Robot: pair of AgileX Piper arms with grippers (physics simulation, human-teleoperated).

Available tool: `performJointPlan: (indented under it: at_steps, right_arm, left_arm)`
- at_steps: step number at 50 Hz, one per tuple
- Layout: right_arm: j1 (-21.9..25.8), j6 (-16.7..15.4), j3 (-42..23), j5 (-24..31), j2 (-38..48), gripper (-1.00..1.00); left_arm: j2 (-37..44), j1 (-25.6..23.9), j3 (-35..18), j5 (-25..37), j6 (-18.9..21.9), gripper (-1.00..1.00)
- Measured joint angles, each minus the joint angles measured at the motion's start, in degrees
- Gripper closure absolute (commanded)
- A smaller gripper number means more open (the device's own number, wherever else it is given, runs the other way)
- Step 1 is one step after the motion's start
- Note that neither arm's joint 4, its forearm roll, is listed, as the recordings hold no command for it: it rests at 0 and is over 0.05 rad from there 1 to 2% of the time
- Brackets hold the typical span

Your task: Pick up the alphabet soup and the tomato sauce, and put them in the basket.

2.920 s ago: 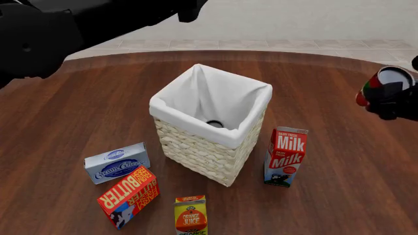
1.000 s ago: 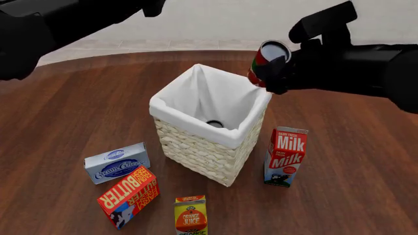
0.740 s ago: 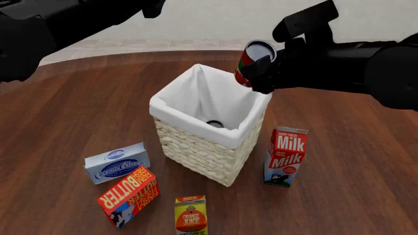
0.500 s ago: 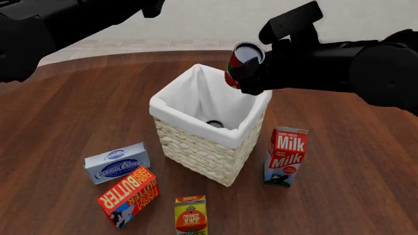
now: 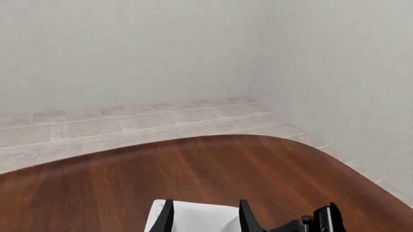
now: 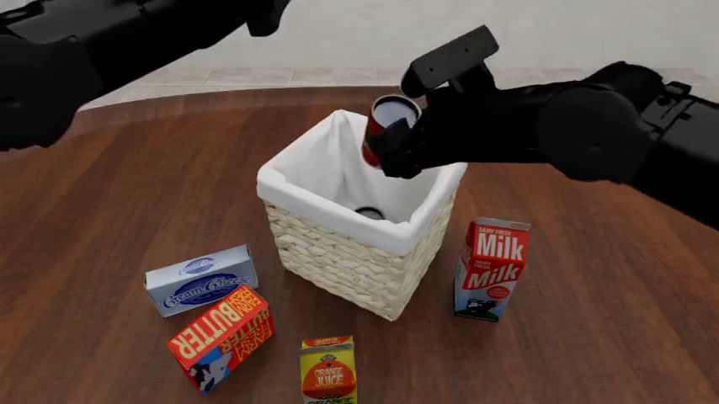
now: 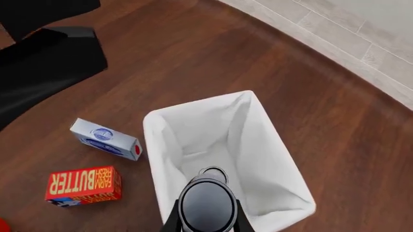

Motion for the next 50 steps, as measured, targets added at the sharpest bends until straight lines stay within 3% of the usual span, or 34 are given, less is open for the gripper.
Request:
performJointPlan:
  at_steps: [50]
  right_arm:
    - [-0.08,-2.40,1.31,2.29,6.39,1.00]
  left_arm:
    - [-0.17,0.49,1.55,-1.60,-0.95,-1.00]
